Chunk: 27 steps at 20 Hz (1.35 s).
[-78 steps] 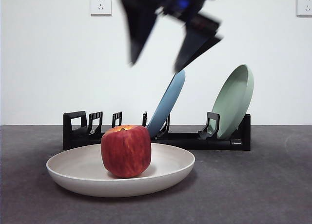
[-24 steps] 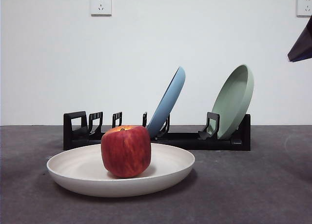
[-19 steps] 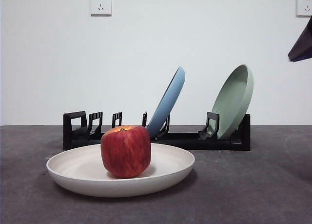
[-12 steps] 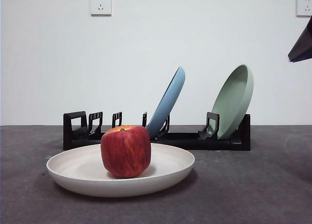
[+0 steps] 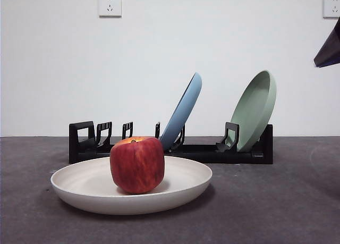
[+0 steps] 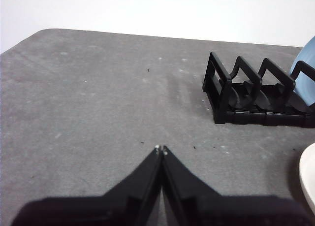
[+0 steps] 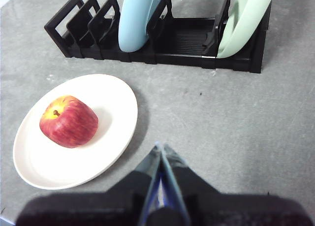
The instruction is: Take the yellow plate from the plate rack,put the plate on the table,take the apple from the table,put the apple in the plate
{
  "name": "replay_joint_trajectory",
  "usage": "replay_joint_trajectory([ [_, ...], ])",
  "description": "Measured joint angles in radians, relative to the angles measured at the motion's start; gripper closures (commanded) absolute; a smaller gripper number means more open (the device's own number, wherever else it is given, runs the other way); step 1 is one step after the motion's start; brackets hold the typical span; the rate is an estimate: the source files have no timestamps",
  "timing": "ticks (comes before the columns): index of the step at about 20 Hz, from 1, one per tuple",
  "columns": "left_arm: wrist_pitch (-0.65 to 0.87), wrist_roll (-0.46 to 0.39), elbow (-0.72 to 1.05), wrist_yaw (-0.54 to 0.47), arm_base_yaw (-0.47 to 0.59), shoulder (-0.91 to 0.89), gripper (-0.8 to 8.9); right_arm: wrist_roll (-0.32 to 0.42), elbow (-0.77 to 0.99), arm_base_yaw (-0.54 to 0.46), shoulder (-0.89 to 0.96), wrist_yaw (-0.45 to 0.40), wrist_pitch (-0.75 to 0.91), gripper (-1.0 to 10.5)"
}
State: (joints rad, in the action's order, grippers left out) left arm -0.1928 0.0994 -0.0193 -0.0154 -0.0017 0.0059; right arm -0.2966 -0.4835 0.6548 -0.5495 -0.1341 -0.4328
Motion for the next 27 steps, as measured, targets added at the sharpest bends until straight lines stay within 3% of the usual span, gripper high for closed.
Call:
replay_joint_trajectory([
  [19, 0.002, -0.002, 0.000, 0.010, 0.000, 0.000, 8.16, 0.006, 0.000, -0.011, 0.026, -0.001, -0.021, 9.5],
  [24, 0.002, -0.002, 0.000, 0.010, 0.000, 0.000, 8.16, 0.153, 0.041, -0.201, 0.184, 0.006, 0.019, 9.5],
  [27, 0.002, -0.002, 0.000, 0.010, 0.000, 0.000, 8.17, 0.211, 0.155, -0.364, 0.315, 0.106, 0.110, 9.5],
])
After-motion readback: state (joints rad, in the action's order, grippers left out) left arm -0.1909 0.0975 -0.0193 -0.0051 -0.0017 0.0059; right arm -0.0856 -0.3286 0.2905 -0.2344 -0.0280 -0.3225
